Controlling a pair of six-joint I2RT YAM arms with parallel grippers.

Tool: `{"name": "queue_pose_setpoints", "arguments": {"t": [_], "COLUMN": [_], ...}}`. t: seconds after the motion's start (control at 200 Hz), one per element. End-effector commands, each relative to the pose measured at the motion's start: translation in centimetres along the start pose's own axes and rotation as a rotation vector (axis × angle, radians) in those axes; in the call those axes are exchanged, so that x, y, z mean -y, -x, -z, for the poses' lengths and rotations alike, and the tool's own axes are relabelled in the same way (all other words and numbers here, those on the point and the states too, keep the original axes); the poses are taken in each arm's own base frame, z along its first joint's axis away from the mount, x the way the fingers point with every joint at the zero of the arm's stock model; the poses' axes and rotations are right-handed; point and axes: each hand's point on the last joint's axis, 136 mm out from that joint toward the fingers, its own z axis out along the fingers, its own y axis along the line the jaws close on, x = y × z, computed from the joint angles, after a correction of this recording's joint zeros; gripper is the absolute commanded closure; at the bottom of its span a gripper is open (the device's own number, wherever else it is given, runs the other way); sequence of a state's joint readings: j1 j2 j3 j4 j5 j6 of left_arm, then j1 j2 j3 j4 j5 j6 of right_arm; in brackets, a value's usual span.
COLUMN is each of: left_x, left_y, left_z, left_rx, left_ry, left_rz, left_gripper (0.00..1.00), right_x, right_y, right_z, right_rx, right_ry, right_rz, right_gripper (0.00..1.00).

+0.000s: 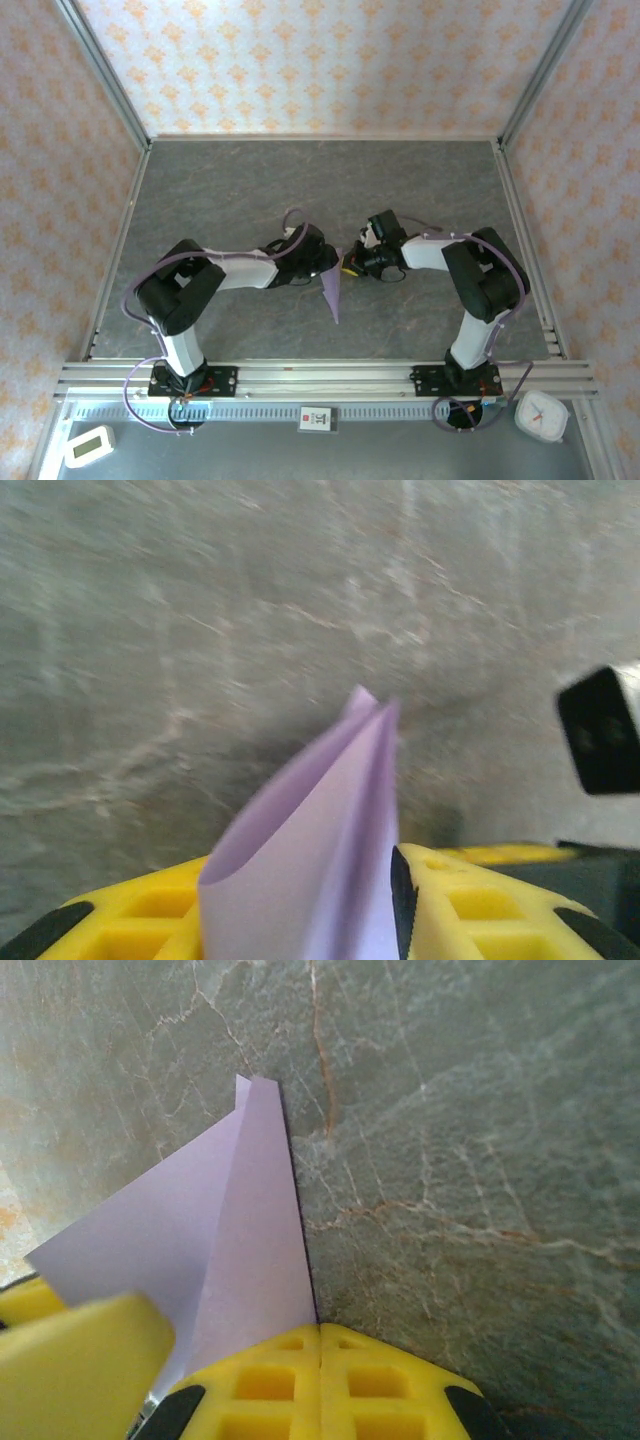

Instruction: Fold a paper plane with a square sheet of paper (pick it up from the middle)

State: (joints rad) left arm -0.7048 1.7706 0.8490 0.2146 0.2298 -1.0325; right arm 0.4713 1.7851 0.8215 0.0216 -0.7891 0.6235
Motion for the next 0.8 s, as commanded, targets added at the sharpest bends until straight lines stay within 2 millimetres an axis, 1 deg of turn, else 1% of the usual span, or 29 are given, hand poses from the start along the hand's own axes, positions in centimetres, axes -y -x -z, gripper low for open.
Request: {"name": "queue_pose_setpoints", "arguments": {"t": [0.0,0.12,0.205,0.305,0.581,0.691,0.791], "left_x": [4.5,5.0,5.0,5.0,4.5,3.6,2.4], "left_y": [0.8,0.7,0.6,0.0,-2.3,-2.3,-2.1], "left_z": [1.7,2.4,2.7,2.6,0.8,0.6,0.8], "left_rx": [0.024,0.036,0.042,0.033,-0.017,-0.002,0.017], "left_ry": [-0.197,-0.212,-0.212,-0.206,-0.142,-0.083,-0.013], "left_rz": [0.008,0.002,0.005,-0.001,-0.042,-0.039,-0.04], "left_gripper": [0.59,0.59,0.65,0.71,0.71,0.72,0.68], "right_x": [2.2,2.3,2.4,2.6,3.0,3.1,3.1], "right_y": [-1.2,-1.4,-1.4,-1.5,-1.8,-1.8,-1.9], "right_z": [-1.0,-1.0,-1.0,-1.0,-1.1,-1.1,-1.1], "right_rx": [-0.032,-0.033,-0.032,-0.032,-0.037,-0.036,-0.036], "right_ry": [-0.05,-0.053,-0.054,-0.056,-0.062,-0.063,-0.063], "right_rz": [-0.011,-0.013,-0.015,-0.018,-0.023,-0.024,-0.023], "right_gripper": [1.0,1.0,1.0,1.0,1.0,1.0,1.0]}}
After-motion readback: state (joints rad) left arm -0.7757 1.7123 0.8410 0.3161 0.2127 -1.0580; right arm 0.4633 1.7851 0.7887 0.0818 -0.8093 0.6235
